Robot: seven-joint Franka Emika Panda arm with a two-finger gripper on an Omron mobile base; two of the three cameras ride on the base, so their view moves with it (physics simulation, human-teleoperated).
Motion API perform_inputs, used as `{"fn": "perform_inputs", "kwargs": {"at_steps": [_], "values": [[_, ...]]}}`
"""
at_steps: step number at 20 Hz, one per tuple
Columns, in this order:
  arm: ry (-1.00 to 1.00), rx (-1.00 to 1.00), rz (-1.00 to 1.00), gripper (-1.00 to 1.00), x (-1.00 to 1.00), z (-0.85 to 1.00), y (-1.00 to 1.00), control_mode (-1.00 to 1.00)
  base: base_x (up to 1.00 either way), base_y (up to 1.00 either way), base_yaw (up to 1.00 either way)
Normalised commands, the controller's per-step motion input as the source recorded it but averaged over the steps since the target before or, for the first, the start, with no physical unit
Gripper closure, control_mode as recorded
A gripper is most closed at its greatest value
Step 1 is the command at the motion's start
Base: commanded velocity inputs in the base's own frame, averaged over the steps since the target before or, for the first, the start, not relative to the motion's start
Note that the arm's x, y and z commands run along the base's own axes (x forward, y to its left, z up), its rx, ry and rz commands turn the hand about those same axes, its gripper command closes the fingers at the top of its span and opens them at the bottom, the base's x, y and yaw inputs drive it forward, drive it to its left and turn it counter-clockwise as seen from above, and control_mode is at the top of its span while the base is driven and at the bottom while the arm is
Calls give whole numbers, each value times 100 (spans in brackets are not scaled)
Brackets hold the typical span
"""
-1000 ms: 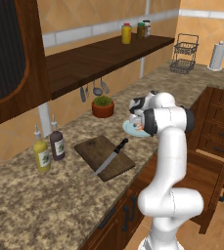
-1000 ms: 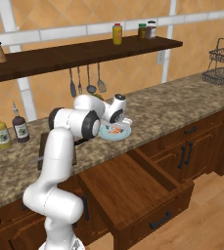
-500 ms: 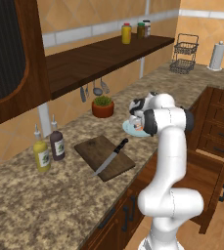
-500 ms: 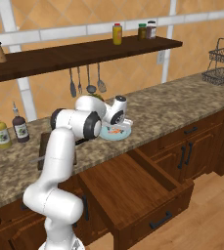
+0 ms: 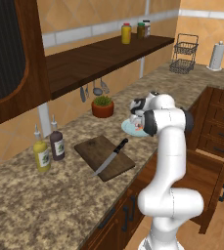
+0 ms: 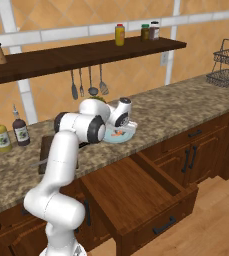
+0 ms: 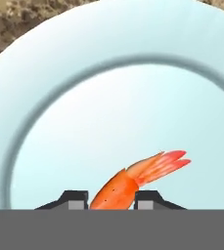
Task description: Pick up the knife from the drawer and place it on the cutting board. Then place the meat from the plate to the cutting board.
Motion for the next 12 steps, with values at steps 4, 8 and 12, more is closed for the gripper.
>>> {"fn": "perform_inputs", "kwargs": {"at_steps": [4,8,12], "values": [[0,0,1,100,-4,14,0,-100,0,0,0],[0,0,2,100,-31,31,0,-100,0,0,0],[0,0,1,100,-53,19,18,-100,0,0,0]]}}
